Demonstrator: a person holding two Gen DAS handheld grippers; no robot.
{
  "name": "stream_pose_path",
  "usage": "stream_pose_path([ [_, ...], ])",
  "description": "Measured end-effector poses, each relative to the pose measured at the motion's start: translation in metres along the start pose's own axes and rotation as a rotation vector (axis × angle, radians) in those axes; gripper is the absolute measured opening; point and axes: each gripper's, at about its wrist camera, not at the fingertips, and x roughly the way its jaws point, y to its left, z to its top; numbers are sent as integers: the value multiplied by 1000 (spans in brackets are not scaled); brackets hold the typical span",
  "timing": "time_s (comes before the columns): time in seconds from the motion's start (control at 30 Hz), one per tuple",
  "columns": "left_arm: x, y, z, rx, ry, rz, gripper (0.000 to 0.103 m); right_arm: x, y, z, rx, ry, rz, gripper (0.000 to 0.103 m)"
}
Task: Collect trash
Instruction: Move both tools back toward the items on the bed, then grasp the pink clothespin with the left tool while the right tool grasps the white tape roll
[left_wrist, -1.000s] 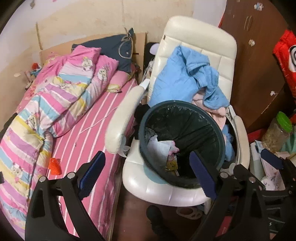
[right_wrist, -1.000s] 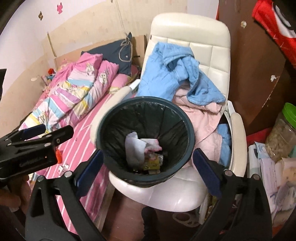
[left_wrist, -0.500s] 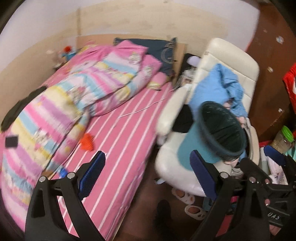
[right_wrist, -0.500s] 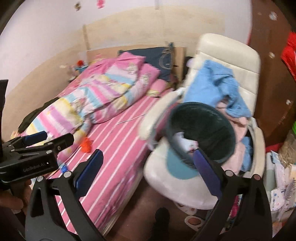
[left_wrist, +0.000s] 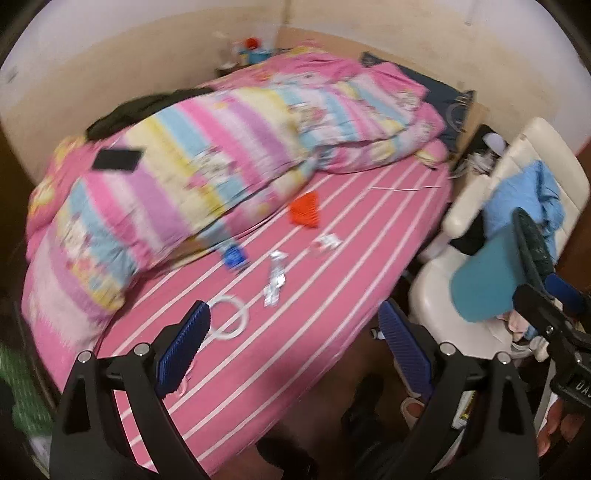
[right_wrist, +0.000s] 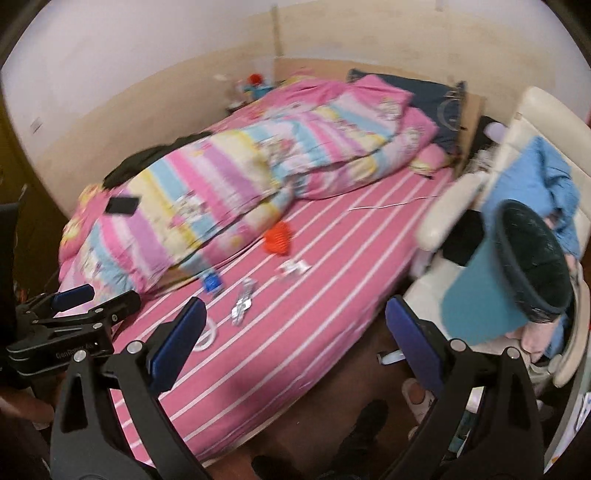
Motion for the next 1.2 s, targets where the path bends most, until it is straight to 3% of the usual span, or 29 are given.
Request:
stream_pose_path([
  [0.33,-3,105,-53,-184,45,70,90,26,104,-23,-214,67,113,97],
  [0.6,1,153,-87,-299,78,102,90,50,162,-37,-389,87,192,97],
  [0.8,30,180,-118,-411,133,115,90,101,192,-54,-516,191,263,97],
  [0.93,62,195,-145,-496,184,73,90,140,196,-65,-542,266,298,97],
  [1.2,122,220,-177,-563,219,65,90,224,210,-86,-664,344,337,97],
])
